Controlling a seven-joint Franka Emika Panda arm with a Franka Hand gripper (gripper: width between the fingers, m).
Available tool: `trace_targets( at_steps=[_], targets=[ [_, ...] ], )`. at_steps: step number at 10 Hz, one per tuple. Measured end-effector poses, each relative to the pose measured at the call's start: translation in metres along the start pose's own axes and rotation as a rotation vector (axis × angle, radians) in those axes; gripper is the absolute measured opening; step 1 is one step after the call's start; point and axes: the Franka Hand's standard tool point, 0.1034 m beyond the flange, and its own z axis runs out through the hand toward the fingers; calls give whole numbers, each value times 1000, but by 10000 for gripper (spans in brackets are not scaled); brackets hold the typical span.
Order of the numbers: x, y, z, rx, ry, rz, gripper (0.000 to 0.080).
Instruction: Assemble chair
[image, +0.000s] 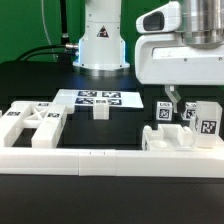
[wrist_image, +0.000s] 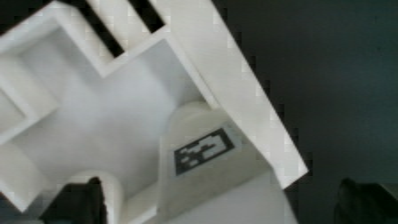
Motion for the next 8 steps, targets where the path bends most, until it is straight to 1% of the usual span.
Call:
trace_targets(
  at_steps=[1,2,3,4,6,7,8],
  targets=[
    [0,1,0,-10,-3,-85,649],
    [-1,2,-1,-52,-13,-228,649],
    [1,1,-3,-73,-9,-348,649],
    [1,0,-3,-89,-13,-449,649],
    [2,1,-3,-93,-17,-572,640],
    [2,1,-3,-93,-18,-584,640],
    [2,1,-3,-93,-18,-581,482]
  ],
)
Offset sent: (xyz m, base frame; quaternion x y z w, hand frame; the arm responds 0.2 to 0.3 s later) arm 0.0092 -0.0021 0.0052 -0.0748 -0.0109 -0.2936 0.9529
